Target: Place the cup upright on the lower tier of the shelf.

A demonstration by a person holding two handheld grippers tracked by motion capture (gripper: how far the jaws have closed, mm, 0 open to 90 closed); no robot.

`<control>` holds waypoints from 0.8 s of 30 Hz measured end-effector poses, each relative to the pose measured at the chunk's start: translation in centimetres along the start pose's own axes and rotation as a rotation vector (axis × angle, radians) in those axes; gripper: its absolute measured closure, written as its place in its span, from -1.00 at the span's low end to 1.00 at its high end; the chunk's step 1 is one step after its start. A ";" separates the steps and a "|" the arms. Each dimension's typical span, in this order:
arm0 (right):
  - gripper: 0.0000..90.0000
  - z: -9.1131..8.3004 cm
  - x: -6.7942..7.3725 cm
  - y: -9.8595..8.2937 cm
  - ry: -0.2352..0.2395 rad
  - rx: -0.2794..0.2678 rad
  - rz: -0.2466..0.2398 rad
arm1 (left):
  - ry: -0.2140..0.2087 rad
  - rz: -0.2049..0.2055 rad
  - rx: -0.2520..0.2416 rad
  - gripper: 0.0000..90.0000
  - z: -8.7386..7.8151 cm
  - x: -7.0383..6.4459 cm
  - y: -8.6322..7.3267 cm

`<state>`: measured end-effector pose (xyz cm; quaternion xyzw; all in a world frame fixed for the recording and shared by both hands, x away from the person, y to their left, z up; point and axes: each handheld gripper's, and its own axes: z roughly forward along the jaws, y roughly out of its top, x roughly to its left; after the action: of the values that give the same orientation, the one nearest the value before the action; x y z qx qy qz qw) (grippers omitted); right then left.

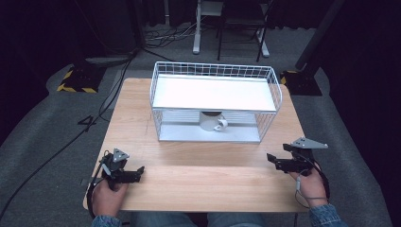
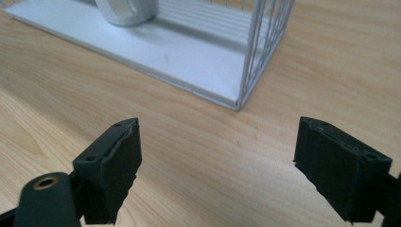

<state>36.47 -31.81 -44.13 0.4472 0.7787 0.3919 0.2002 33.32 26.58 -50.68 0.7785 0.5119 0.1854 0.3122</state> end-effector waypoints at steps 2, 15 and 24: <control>-0.65 0.2 -0.3 -0.6 -0.005 0.017 0.001 | 0.000 0.000 0.000 -0.92 0.0 0.0 0.0; -0.65 1.5 -1.0 -3.9 0.012 0.121 0.036 | 0.000 0.000 0.000 -0.91 0.0 0.0 0.0; -0.68 2.1 -0.6 -5.6 0.013 0.134 0.010 | 0.000 0.000 0.000 -0.92 0.0 0.0 0.0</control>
<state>35.20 -33.04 -49.86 0.4610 0.8021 0.3429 0.1629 33.32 26.58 -50.68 0.7785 0.5119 0.1854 0.3125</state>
